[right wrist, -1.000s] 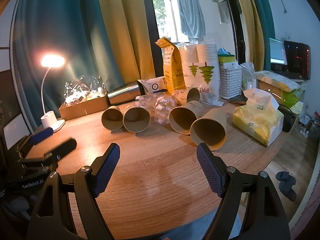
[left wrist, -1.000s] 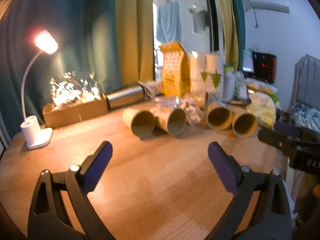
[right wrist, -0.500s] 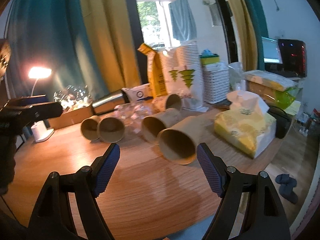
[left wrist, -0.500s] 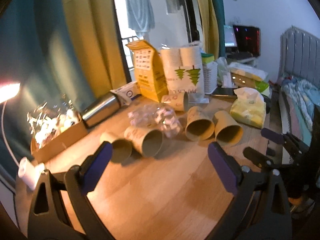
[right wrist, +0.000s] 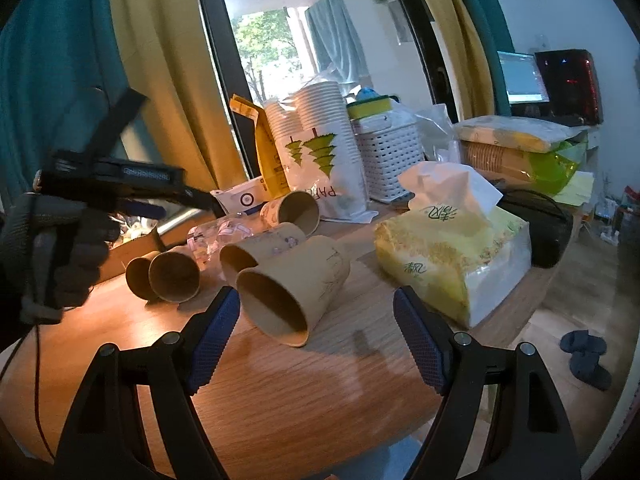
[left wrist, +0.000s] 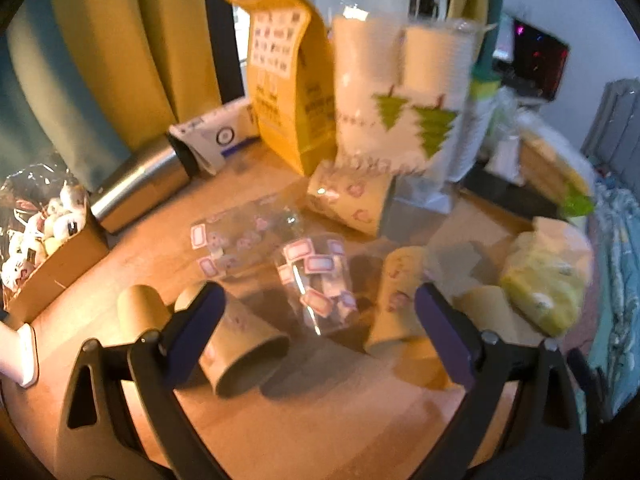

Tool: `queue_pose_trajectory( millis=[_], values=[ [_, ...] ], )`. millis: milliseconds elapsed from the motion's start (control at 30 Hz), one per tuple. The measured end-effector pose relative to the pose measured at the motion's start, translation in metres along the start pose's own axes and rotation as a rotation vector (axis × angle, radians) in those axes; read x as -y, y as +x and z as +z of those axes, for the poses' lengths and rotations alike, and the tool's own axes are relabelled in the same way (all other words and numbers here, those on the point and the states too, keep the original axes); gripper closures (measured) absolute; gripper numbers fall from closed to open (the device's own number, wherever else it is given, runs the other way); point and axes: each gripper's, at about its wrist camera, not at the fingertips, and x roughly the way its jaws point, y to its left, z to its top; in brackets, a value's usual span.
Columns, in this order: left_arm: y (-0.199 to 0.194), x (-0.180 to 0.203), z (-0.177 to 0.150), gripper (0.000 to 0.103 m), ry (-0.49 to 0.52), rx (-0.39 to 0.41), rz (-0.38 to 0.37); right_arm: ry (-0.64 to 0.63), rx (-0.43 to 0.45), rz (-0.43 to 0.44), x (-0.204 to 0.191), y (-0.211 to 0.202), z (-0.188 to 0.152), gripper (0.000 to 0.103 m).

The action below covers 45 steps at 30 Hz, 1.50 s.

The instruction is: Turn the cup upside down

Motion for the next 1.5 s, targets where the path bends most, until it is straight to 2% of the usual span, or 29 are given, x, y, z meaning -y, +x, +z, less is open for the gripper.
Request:
queue_pose_trajectory(
  millis=[100,167,267,367,467,500,533,567,600,833,1100,1200,1333,1400,1500],
  values=[
    [0.021,-0.004,0.005,0.007,-0.022,-0.054,0.023,0.004,-0.002,0.014,0.004,0.007,-0.001,0.021],
    [0.034,-0.003,0.008,0.014,-0.014,-0.090,0.027,0.011,-0.008,0.024,0.007,0.010,-0.002,0.021],
    [0.053,-0.001,0.011,0.015,-0.023,-0.142,0.032,0.025,-0.017,0.029,0.012,0.014,-0.005,0.021],
    [0.071,-0.001,0.012,0.024,-0.030,-0.201,0.036,0.044,-0.021,0.035,0.016,0.015,-0.006,0.021],
    [0.081,0.002,0.010,0.025,-0.024,-0.233,0.046,0.048,-0.017,0.041,0.017,0.014,-0.007,0.021],
    [0.085,0.003,0.010,0.027,-0.022,-0.243,0.053,0.048,-0.017,0.043,0.018,0.014,-0.007,0.021],
    [0.089,0.003,0.009,0.036,-0.023,-0.257,0.054,0.048,-0.017,0.043,0.017,0.015,-0.007,0.021],
    [0.092,0.002,0.009,0.041,-0.025,-0.270,0.050,0.048,-0.017,0.044,0.018,0.015,-0.007,0.021],
    [0.094,0.001,0.009,0.041,-0.037,-0.273,0.039,0.046,-0.017,0.042,0.018,0.015,-0.007,0.021],
    [0.088,-0.003,0.011,0.048,-0.042,-0.246,0.023,0.045,-0.011,0.031,0.017,0.014,-0.007,0.021],
    [0.035,0.000,0.009,0.048,-0.043,-0.147,-0.052,-0.006,0.015,0.026,0.001,0.006,-0.004,0.021],
    [0.006,-0.004,0.004,0.048,-0.064,-0.092,-0.109,-0.041,0.037,0.038,-0.014,-0.003,-0.002,0.021],
    [-0.048,0.006,-0.014,0.048,-0.044,0.005,-0.189,-0.085,0.066,0.093,-0.041,-0.019,0.002,0.021],
    [-0.070,0.006,-0.030,0.048,-0.046,0.038,-0.234,-0.108,0.085,0.119,-0.057,-0.028,0.002,0.021],
    [-0.093,0.003,-0.060,0.048,-0.105,0.057,-0.328,-0.130,0.131,0.158,-0.079,-0.044,0.001,0.021]
  ],
)
